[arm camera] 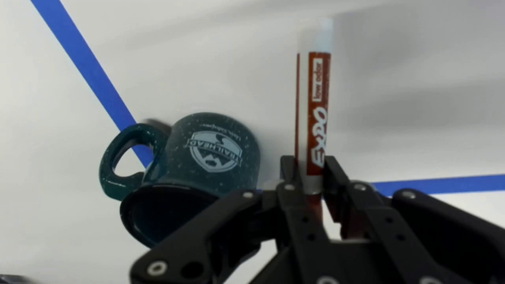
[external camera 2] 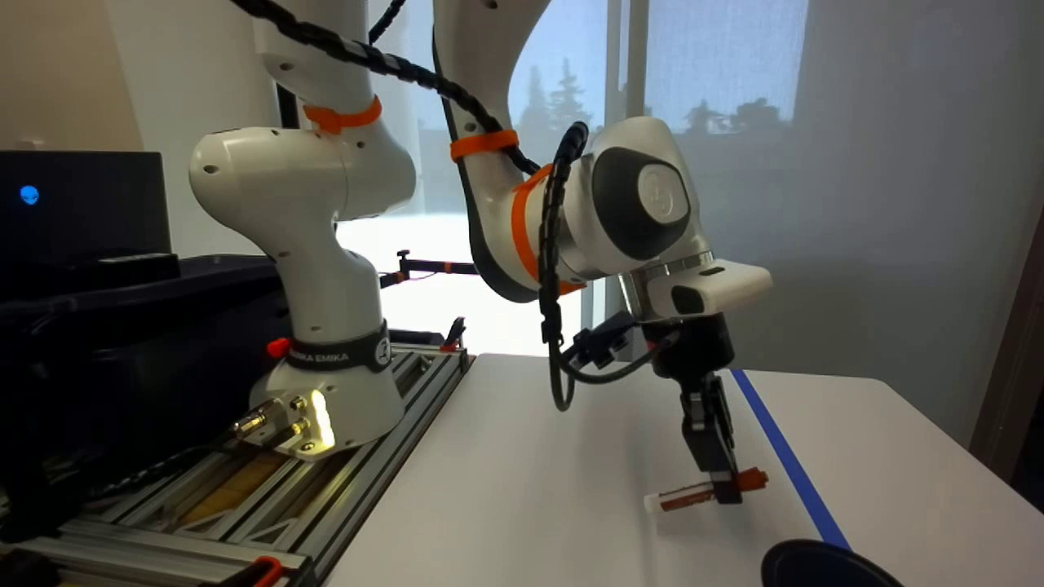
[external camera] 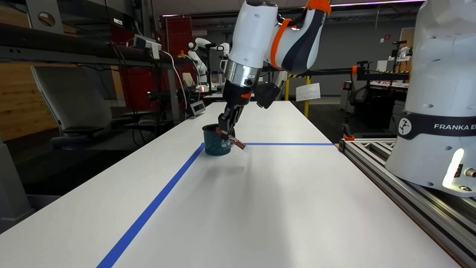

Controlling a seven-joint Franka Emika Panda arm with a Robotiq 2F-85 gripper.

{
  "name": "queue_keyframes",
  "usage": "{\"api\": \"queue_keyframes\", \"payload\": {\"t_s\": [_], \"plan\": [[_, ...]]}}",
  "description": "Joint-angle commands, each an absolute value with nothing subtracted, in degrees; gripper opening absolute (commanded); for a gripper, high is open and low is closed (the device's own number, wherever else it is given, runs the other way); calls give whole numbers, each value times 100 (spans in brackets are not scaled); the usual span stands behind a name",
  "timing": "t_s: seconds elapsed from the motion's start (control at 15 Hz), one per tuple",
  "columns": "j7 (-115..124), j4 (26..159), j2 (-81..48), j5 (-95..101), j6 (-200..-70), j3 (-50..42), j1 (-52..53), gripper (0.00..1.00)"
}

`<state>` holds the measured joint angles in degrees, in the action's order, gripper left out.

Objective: Take the marker out of the mug and place it to the left of the mug

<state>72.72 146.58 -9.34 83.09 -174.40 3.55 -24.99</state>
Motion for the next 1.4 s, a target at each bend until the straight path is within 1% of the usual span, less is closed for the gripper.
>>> {"api": "queue_keyframes", "payload": {"t_s": [0.0,0.4,0.8,0.87,0.93,1.13,1.33], "plan": [[6548,14721,-1185,8129,-17364,334,-2559,5],[5979,14610,-1589,8031,-16969,303,-2539,5],[5819,14538,-1658,8172,-17055,269,-2565,5],[5847,14528,-1642,8228,-17084,255,-2565,45],[5894,14542,-1597,8231,-17056,250,-2553,45],[6065,14588,-1424,8227,-17019,243,-2525,66],[6146,14672,-1241,8132,-16986,262,-2519,90]]}}
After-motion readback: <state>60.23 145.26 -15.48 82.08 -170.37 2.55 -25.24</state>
